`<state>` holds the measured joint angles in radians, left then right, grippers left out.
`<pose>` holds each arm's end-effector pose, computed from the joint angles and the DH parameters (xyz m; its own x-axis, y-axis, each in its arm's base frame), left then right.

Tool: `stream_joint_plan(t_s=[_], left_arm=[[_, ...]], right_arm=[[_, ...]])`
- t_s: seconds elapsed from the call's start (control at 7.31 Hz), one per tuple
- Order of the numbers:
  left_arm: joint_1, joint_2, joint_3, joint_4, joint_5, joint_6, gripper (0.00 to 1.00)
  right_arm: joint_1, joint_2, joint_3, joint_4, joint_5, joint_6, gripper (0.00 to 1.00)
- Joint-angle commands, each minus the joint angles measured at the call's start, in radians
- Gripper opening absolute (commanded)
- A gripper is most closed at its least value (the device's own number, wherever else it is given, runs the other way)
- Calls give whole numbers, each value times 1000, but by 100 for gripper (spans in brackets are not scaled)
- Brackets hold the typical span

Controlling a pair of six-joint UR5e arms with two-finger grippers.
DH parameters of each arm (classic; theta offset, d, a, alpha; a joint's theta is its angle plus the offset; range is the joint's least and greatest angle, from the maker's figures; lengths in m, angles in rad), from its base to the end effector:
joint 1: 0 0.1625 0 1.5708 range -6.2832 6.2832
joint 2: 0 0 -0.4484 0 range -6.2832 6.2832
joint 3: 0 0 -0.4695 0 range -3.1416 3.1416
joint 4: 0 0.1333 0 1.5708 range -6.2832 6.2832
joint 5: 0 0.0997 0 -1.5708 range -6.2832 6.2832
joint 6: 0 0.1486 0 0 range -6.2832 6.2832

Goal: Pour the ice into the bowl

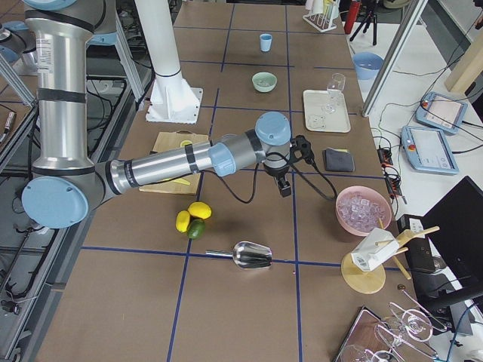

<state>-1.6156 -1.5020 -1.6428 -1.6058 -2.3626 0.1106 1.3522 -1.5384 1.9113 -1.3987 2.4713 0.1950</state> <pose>-0.0518 -0.5405 0.7088 0.7037 0.1059 -0.7025 -0.0331 0.9926 0.1165 -0.1104 -0.5746 0.4669 0.5444 -0.3595 0.7579 0.0815 0.9219 0.3787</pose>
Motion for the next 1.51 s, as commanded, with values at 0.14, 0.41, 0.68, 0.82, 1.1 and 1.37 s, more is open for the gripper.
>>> stream_joint_plan(t_s=[0.14, 0.41, 0.68, 0.82, 1.1, 1.37], left_arm=[[0, 5, -49, 7, -1, -3, 100], [2, 6, -52, 7, 3, -3, 100], [2, 2, -58, 1, 2, -2, 100], [3, -1, -60, 1, 2, -2, 100], [2, -1, -69, 1, 2, -2, 100], [2, -1, -72, 1, 2, -2, 100]], right_arm=[[-305, 250, 15, -11, -160, 408, 100], [-536, 392, -1, -14, -325, 661, 100], [-715, 599, -110, -70, -516, 863, 100], [-775, 715, -217, -106, -593, 920, 100], [-844, 896, -458, -95, -647, 997, 89], [-876, 1055, -727, -12, -713, 1040, 89]])
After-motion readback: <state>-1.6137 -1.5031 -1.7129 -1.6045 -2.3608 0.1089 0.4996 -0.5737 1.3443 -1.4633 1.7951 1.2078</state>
